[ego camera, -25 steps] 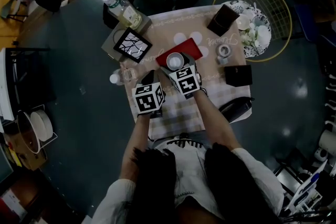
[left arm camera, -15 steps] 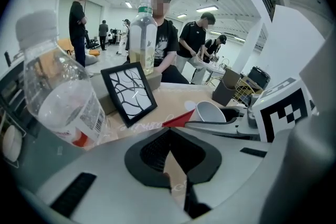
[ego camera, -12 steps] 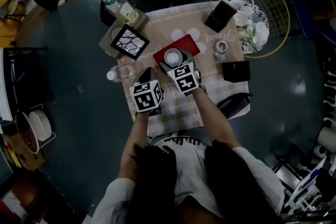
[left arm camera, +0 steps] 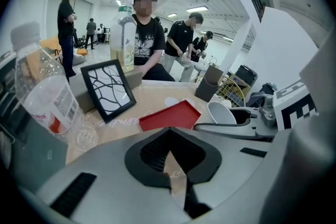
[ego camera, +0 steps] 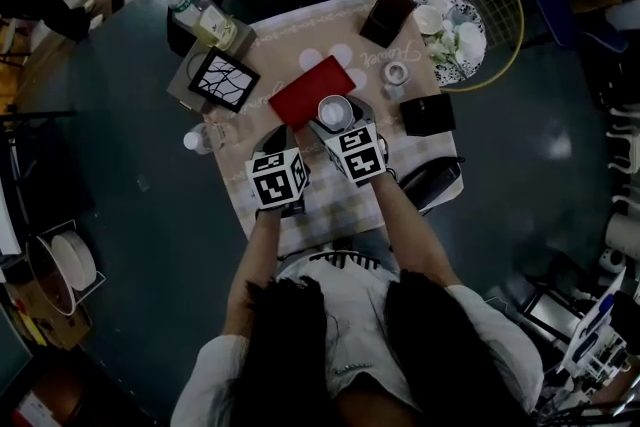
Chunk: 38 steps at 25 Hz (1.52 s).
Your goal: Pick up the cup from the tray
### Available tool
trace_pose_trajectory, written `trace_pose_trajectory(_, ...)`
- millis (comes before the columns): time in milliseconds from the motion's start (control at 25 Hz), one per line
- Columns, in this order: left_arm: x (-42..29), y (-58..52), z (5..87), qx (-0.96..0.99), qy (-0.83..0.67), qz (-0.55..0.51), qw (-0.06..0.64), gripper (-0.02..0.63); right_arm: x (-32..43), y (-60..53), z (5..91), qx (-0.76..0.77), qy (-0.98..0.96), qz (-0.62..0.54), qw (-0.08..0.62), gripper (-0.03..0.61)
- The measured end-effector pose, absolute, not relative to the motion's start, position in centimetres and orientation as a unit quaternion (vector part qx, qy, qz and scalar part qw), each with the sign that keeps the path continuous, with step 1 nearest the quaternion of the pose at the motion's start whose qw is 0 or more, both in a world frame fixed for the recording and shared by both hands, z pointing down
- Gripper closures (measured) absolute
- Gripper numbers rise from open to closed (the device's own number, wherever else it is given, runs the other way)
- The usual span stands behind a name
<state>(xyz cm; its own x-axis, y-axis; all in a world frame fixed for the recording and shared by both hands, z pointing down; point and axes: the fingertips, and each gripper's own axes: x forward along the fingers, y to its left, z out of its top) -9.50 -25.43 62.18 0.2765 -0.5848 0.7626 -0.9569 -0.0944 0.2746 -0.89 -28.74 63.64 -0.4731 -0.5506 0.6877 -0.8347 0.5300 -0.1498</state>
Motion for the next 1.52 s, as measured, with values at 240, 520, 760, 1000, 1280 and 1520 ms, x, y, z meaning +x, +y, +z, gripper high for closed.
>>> trace_pose_trajectory(240,-6.9,-24.9,62.0,0.72,-0.525,0.247,0.382,0.605,2.9,-27.4,63.8,0.457,-0.804,0.245,0.292,0.215)
trace_pose_trajectory(520,-4.9,-24.0,62.2,0.732,-0.503,0.263,0.376,0.605,5.6,-25.8,65.1,0.48,-0.786,0.257,0.294,0.213)
trace_pose_trajectory(760,-4.2,-23.7,62.4,0.735,-0.495,0.265,0.379,0.606,6.5,-25.3,65.9,0.486,-0.781,0.288,0.269,0.213)
trace_pose_trajectory(1000,-4.2,-23.5,62.3,0.735,-0.496,0.268,0.377,0.606,7.0,-25.0,67.1,0.485,-0.776,0.275,0.294,0.213)
trace_pose_trajectory(1280,-4.0,-22.8,62.8,0.738,-0.474,0.278,0.392,0.606,6.8,-24.9,67.7,0.479,-0.774,0.305,0.279,0.213)
trace_pose_trajectory(1520,-3.3,-21.6,63.3,0.737,-0.441,0.281,0.429,0.605,7.1,-25.2,66.0,0.492,-0.786,0.279,0.251,0.172)
